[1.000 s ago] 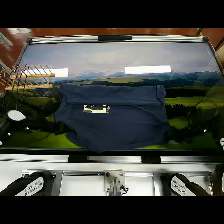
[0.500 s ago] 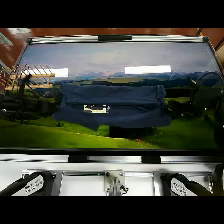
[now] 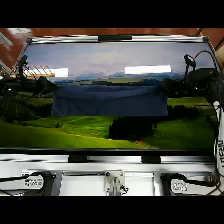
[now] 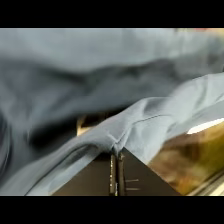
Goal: Fold the shirts.
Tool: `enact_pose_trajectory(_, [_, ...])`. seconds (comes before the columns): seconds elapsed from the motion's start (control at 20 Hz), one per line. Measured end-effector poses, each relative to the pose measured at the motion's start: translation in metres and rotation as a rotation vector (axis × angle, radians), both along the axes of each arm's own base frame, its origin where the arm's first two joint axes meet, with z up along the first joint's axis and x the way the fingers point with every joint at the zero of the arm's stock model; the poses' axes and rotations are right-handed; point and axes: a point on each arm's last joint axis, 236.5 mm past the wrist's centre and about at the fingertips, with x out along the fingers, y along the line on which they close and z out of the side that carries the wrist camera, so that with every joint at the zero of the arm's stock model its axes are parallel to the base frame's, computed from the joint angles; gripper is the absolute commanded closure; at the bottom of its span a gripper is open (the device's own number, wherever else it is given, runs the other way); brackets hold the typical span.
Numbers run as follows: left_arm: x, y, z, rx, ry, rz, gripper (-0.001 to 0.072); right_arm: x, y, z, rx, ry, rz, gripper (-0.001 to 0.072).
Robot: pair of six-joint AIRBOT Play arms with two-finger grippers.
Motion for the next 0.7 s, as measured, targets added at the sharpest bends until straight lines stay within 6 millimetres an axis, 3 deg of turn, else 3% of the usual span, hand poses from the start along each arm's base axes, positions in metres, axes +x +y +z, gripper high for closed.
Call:
enact_pose_trajectory(0.15, [0.023, 0.002, -0.024, -0.039, 0.047, 0.043, 0.0672, 0.02, -0.003, -0.01, -0.005, -0.021, -0.033, 0.0645])
enact_pose_trajectory(0.3, [0.034, 0.0, -0.051, -0.061, 0.098, 0.06, 0.0672, 0.029, -0.002, -0.029, -0.007, -0.001, -0.042, 0.0644])
enact_pose_trajectory(0.5, [0.044, 0.001, -0.077, -0.06, 0.121, 0.076, 0.0672, 0.032, -0.001, -0.053, -0.007, 0.039, -0.05, 0.0644])
enact_pose_trajectory(0.7, [0.055, 0.005, -0.088, -0.049, 0.114, 0.113, 0.0669, 0.03, -0.007, -0.064, -0.037, 0.064, -0.057, 0.0644])
